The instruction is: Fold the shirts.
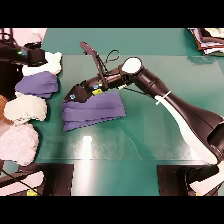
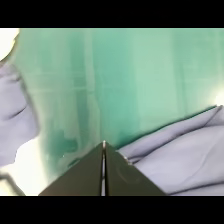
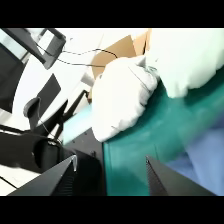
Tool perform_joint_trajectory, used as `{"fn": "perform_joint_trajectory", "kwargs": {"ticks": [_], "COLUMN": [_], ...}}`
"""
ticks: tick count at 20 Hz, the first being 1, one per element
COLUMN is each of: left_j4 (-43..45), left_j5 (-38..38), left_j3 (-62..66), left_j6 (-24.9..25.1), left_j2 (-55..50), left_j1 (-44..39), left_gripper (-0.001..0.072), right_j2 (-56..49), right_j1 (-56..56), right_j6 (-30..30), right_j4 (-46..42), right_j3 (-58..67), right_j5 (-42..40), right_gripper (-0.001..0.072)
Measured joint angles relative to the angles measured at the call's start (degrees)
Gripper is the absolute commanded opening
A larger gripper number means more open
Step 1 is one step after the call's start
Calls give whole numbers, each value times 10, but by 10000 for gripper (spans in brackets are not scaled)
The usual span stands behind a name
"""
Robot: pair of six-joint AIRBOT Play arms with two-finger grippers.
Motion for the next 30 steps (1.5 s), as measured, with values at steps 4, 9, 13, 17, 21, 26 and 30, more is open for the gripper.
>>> {"fn": "perform_joint_trajectory", "kwargs": {"ticks": [4, 9, 13, 17, 21, 26, 30], "left_j4": [-7, -33, -87, -118, -129, -118, -98], "left_j5": [-49, -78, -57, -20, -5, -4, -32], "left_j3": [-11, -85, -185, -266, -301, -312, -314], "left_j6": [12, 20, 50, 76, 92, 97, 97], "left_j2": [9, 11, 12, 6, -21, -33, -36], "left_j1": [14, 19, 20, 20, -4, -28, -33], "left_gripper": [24, 408, 424, 424, 422, 43, 25], "right_j2": [7, 53, 83, 98, 103, 109, 124], "right_j1": [-54, -157, -230, -263, -267, -267, -267], "right_j6": [52, 106, 128, 134, 136, 137, 138], "right_j4": [-98, -192, -213, -220, -223, -224, -226], "right_j3": [-16, -114, -202, -261, -287, -295, -297], "right_j5": [59, 81, 79, 76, 75, 80, 74], "right_gripper": [444, 445, 445, 445, 445, 445, 445]}}
